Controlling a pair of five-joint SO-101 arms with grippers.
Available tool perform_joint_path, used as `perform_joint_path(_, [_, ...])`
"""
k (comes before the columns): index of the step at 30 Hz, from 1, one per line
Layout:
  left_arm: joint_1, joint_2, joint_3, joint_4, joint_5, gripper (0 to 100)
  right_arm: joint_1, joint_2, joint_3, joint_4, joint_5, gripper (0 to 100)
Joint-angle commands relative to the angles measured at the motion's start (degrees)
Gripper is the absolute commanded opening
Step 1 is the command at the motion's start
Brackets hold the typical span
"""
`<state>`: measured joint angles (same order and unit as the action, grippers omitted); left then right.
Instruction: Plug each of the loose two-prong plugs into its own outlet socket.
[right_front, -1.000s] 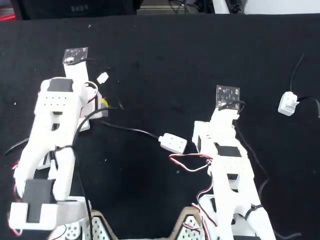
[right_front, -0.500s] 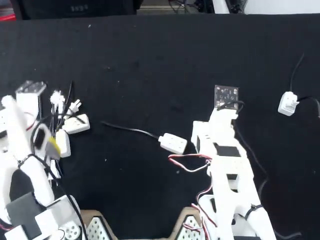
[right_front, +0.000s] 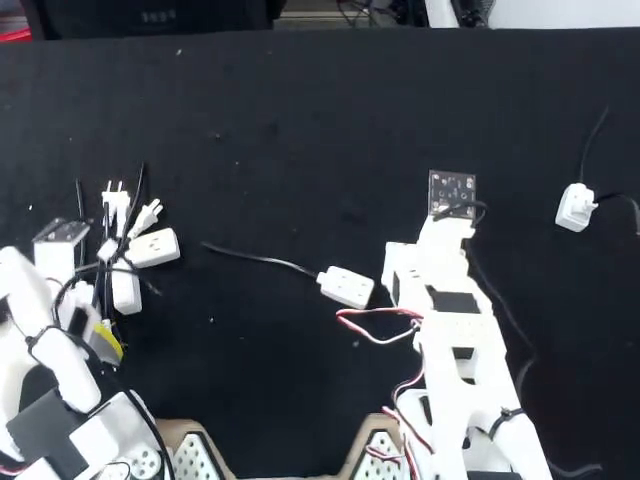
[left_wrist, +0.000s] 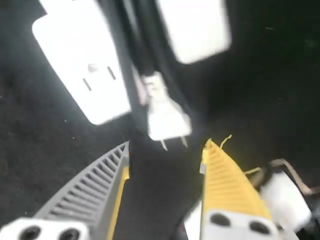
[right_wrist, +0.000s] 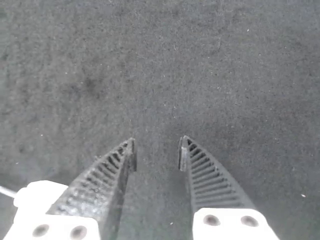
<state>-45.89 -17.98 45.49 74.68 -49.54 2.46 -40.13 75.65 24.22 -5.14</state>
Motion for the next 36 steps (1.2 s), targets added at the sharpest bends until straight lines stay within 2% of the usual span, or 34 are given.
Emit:
perform_joint_path(1, [-2.9, -1.9, 8.1, -14.9, -0.7, 23, -0.8, -1.9, -3.3, 0.1, -0.4, 13.8])
perform_joint_path(4, [-5.1, -1.9, 11.9, -22.9, -0.7, 23, -0.8, -1.8, -3.2, 0.0, -0.4, 13.8])
perform_joint_path(7, [-8.5, -1.9, 12.1, -26.5, -0.7, 23, -0.8, -1.8, -3.2, 0.0, -0.4, 13.8])
perform_joint_path(12, [-11.6, -2.0, 9.9, -27.7, -0.7, 23, -0.9, -1.8, -2.6, -0.8, -0.4, 13.8])
perform_joint_path(16, [-11.3, -2.0, 8.7, -27.3, -0.6, 23, -0.9, -1.8, -2.6, -1.1, -0.4, 13.8])
perform_joint_path(18, [-10.0, -2.0, 8.1, -23.6, -0.9, 23, -0.9, -1.8, -2.6, -1.1, -0.4, 13.8])
perform_joint_path(23, [-6.8, -2.0, 0.2, -8.8, -0.6, 23, -0.9, -1.8, -2.6, -1.1, -0.4, 13.8])
perform_joint_path(25, [-6.6, -2.0, -3.1, -7.4, -0.6, 23, -0.9, -1.8, -2.6, -1.1, -0.4, 13.8])
perform_joint_path(28, [-6.1, -1.2, -4.0, -11.9, -0.6, 23, -0.9, -1.8, -2.6, -1.1, -0.4, 13.8])
perform_joint_path(33, [-2.2, -1.8, 5.9, -21.1, -0.6, 24, -0.9, -1.8, -2.6, -1.0, -0.4, 13.8])
perform_joint_path(36, [0.8, -1.9, 10.0, -23.5, 1.8, 23, -0.9, -1.8, -2.6, -1.0, -0.4, 13.8])
